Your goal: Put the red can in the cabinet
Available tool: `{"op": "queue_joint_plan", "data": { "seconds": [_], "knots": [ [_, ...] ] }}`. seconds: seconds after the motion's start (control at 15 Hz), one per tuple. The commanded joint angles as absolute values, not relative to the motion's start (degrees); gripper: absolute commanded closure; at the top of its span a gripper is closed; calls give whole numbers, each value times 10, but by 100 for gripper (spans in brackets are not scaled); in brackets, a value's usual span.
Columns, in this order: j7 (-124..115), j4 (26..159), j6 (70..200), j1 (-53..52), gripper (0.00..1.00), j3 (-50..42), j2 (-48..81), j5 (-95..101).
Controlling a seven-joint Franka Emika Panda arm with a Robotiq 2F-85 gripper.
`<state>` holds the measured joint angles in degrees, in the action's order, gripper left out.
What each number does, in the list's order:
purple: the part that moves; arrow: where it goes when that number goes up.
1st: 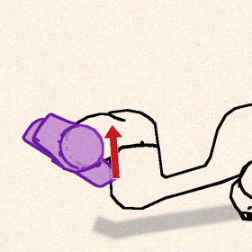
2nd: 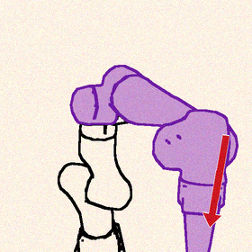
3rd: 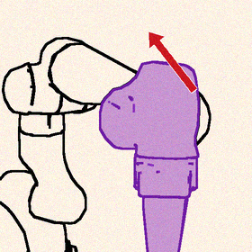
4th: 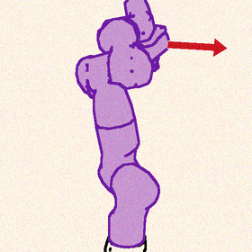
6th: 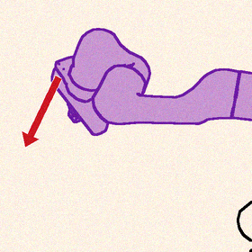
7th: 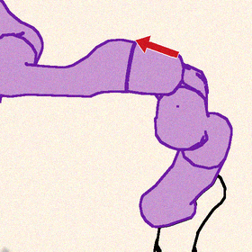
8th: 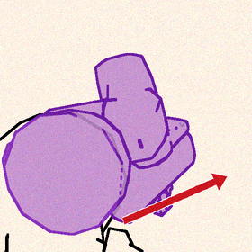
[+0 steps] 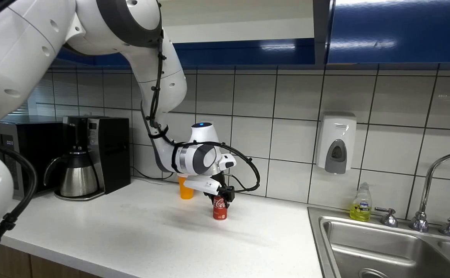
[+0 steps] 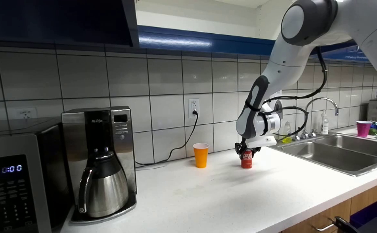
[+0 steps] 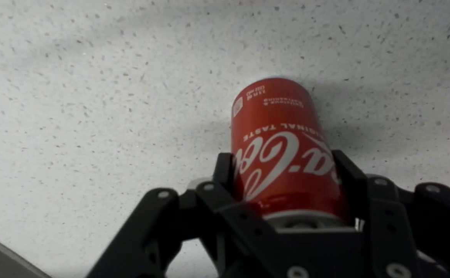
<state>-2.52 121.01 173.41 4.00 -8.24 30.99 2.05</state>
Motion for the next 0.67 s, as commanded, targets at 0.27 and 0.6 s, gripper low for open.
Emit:
{"op": "queue_joint_plan", "data": {
  "seconds": [0.27, 0.6],
  "knots": [
    [-29, 1212, 1724, 37, 61, -84, 297, 10],
    [-25, 1219, 1682, 30, 61, -85, 274, 17]
  ]
}}
